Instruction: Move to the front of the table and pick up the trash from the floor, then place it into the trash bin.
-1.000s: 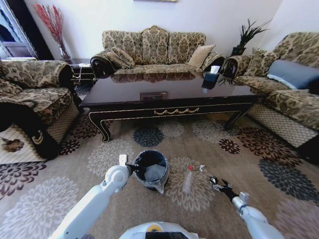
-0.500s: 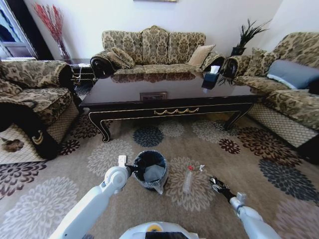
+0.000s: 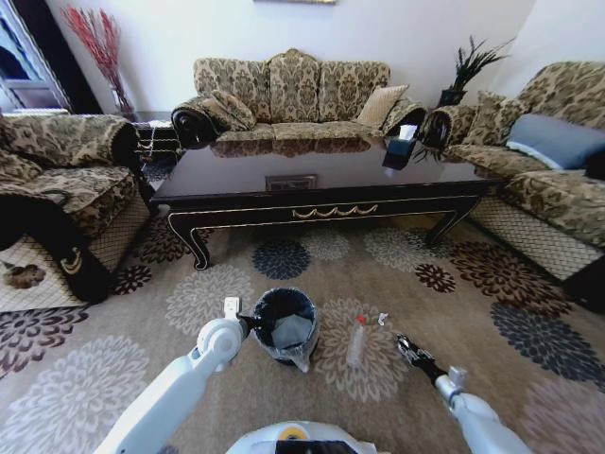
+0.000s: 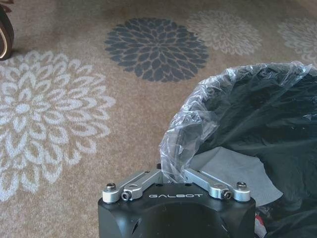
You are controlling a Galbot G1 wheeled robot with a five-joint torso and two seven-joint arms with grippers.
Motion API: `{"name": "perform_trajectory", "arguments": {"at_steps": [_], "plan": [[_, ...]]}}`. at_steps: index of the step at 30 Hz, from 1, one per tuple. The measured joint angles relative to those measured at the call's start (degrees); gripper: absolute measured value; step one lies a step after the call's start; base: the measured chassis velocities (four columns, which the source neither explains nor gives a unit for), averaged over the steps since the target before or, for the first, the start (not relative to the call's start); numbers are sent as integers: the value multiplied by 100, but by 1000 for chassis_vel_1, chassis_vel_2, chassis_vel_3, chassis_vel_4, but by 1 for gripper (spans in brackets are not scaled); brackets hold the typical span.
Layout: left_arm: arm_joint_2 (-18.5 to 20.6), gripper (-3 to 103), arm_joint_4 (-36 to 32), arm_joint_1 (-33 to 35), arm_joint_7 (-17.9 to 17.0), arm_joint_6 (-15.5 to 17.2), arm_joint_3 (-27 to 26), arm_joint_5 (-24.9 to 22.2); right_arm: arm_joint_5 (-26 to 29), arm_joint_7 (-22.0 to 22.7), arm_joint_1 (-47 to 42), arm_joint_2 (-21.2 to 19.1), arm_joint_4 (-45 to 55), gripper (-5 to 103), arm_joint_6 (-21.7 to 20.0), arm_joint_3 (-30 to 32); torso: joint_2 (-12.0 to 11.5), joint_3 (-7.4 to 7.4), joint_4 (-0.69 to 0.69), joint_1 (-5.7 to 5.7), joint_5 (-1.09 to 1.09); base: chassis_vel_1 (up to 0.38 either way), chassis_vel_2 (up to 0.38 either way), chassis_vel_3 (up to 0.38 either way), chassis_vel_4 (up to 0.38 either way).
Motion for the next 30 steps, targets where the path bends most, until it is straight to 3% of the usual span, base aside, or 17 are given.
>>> {"name": "perform_trajectory", "arguments": {"at_steps": [8, 12, 16, 30], "plan": [[-22, 0, 1, 13, -3, 0, 21, 13, 157, 37, -384, -99, 643, 33, -9, 178, 0, 0, 1, 0, 2, 0, 0, 0, 0], [-94, 0, 48, -8, -14, 0, 81, 8, 485, 161, -961, -189, 1566, 33, -71, 363, 0, 0, -1, 0, 0, 0, 0, 0, 0], [-253, 0, 114, -129, -154, 0, 292, -52, 849, 339, -1715, -224, 3096, 33, -178, 709, 1, 0, -1, 0, 0, 0, 0, 0, 0], [-662, 0, 541, -957, -474, 0, 1438, -200, 1164, 524, -3465, -223, 6385, 33, -169, 1375, 0, 0, 1, 0, -1, 0, 0, 0, 0]]}}
